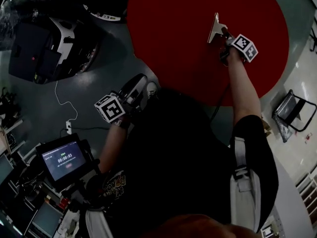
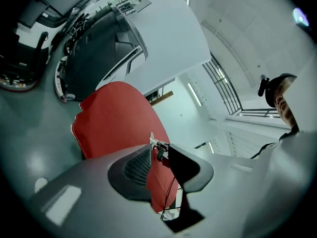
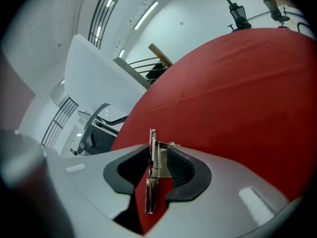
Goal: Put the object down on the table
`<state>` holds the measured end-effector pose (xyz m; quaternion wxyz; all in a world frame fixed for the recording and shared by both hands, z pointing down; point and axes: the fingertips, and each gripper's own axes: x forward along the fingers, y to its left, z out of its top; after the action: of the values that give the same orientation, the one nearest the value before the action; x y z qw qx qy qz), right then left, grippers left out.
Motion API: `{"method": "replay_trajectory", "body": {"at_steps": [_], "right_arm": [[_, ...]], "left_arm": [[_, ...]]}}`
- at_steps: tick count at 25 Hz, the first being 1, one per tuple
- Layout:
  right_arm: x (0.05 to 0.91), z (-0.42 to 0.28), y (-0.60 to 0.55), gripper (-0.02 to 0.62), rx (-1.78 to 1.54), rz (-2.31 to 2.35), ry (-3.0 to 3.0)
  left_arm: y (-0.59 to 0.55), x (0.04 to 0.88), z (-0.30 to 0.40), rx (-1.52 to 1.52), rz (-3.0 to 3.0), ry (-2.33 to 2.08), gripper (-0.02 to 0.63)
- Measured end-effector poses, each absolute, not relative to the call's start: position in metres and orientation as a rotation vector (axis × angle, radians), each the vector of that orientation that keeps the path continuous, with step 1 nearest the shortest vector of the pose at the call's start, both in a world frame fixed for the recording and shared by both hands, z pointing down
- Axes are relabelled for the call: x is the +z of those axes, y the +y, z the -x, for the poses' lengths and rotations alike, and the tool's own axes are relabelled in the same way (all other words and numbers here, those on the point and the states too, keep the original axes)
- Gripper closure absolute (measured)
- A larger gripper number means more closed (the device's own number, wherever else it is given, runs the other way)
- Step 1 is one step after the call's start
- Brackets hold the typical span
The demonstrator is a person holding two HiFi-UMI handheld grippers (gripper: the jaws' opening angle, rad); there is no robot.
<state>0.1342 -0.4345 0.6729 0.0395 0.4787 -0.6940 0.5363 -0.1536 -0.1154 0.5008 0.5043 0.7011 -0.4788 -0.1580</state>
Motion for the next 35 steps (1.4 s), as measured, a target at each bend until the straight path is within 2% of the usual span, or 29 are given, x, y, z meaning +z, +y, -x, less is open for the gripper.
{"method": "replay_trajectory", "body": {"at_steps": [2,4,7,14,23,25,28,31,35], "right_arm": [[0.672,-0.128,-0.436,0.494,1.679,-1.435,-2.163],[0.669,-0.121,-0.435,0.564,1.701,-1.398,-2.204],[0.663,-0.115,-0.433,0.582,1.730,-1.371,-2.228],[0.590,-0.100,-0.392,0.583,1.765,-1.281,-2.394],[0.427,-0.008,-0.248,0.583,1.795,-0.814,-2.777],[0.403,0.012,-0.218,0.583,1.761,-0.718,-2.830],[0.383,0.039,-0.181,0.583,1.665,-0.624,-2.866],[0.386,0.055,-0.159,0.583,1.606,-0.582,-2.850],[0.389,0.064,-0.142,0.583,1.585,-0.572,-2.842]], "left_arm": [[-0.112,0.499,0.164,-0.402,-1.689,-1.191,0.491],[-0.109,0.496,0.174,-0.417,-1.667,-1.216,0.491],[-0.106,0.500,0.184,-0.404,-1.641,-1.209,0.491],[-0.140,0.491,0.155,-0.419,-1.738,-1.009,0.491],[-0.174,0.460,0.109,-0.464,-1.902,-0.722,0.464],[-0.176,0.439,0.100,-0.512,-1.933,-0.639,0.442],[-0.170,0.409,0.094,-0.572,-1.979,-0.518,0.403],[-0.166,0.402,0.087,-0.585,-2.017,-0.460,0.399],[-0.159,0.401,0.087,-0.627,-2.006,-0.403,0.448]]}}
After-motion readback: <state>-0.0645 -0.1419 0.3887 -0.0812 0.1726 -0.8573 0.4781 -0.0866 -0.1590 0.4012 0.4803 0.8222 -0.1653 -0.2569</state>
